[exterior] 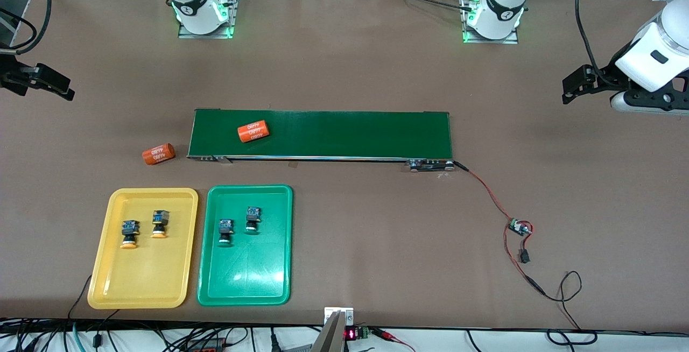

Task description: Sort buttons by color to trays

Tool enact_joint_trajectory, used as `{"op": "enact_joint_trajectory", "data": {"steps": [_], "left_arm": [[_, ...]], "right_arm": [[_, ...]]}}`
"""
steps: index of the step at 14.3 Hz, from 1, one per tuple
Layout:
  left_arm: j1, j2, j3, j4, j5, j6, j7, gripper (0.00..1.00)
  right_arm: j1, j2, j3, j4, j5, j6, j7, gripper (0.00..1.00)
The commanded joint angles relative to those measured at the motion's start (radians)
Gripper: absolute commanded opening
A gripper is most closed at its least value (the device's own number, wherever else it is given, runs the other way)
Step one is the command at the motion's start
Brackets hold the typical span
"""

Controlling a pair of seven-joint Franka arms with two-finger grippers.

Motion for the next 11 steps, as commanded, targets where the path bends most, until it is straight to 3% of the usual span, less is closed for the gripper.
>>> {"op": "enact_joint_trajectory", "data": {"steps": [1,9,11], "left_arm": [[0.000,0.010,-0.002,0.027,0.018,-0.023,0.002,1.00],[0.003,0.010,-0.002,0.025,0.018,-0.025,0.005,1.00],[0.001,0.010,-0.002,0.027,0.018,-0.023,0.003,1.00]], "right_arm": [[-0.001,-0.005,0.001,0.004,0.002,-0.001,-0.010,1.00],[-0.001,-0.002,0.001,0.006,0.009,0.002,-0.006,1.00],[-0.004,-0.002,-0.004,0.018,0.051,0.008,-0.001,1.00]]}}
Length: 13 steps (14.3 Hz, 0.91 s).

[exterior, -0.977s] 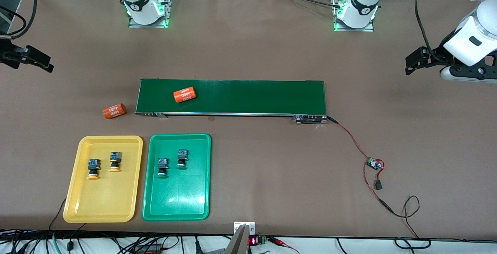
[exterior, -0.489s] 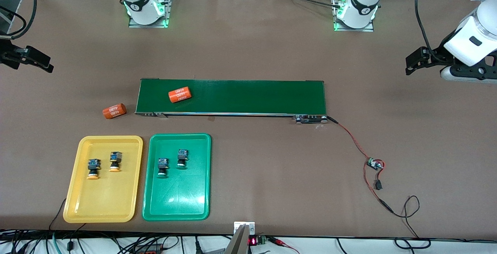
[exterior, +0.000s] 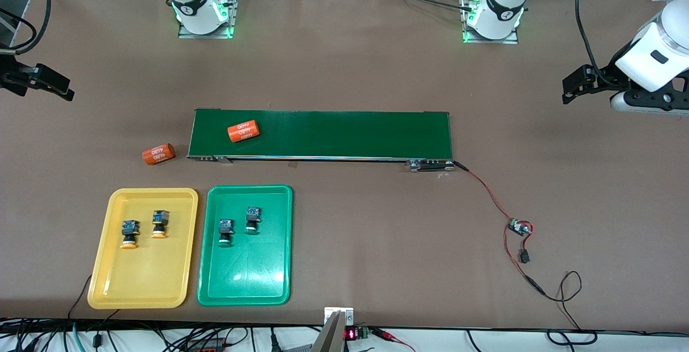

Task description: Sort buttons by color to trays

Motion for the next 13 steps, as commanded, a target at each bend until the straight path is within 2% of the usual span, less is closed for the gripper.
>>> {"op": "enact_joint_trajectory", "data": {"steps": [1,13], "left_arm": [[0.001,0.010,-0.002,0.027,0.018,-0.022,0.005,1.00],[0.003,0.010,-0.002,0.025,0.018,-0.025,0.005,1.00]], "right_arm": [[-0.008,-0.003,-0.009,0.016,0.044,0.000,-0.010,1.00],[0.001,0.008,-0.002,0.016,0.026,-0.007,-0.042,1.00]]}}
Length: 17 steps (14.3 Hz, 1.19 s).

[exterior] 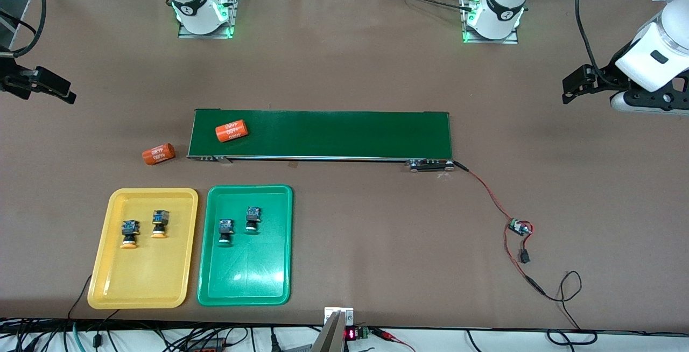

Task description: Sort buttons by color to trays

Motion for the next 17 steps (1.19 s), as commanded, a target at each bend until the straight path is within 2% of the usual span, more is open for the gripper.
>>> {"op": "enact_joint_trajectory", "data": {"steps": [1,17], "left_arm": [[0.002,0.010,-0.002,0.025,0.018,-0.021,0.005,1.00],[0.001,0.011,-0.002,0.027,0.016,-0.019,0.005,1.00]], "right_arm": [[0.003,-0.007,0.006,0.011,0.001,-0.011,-0.019,1.00],[0.000,-0.004,0.005,0.014,-0.002,-0.010,-0.028,1.00]]}}
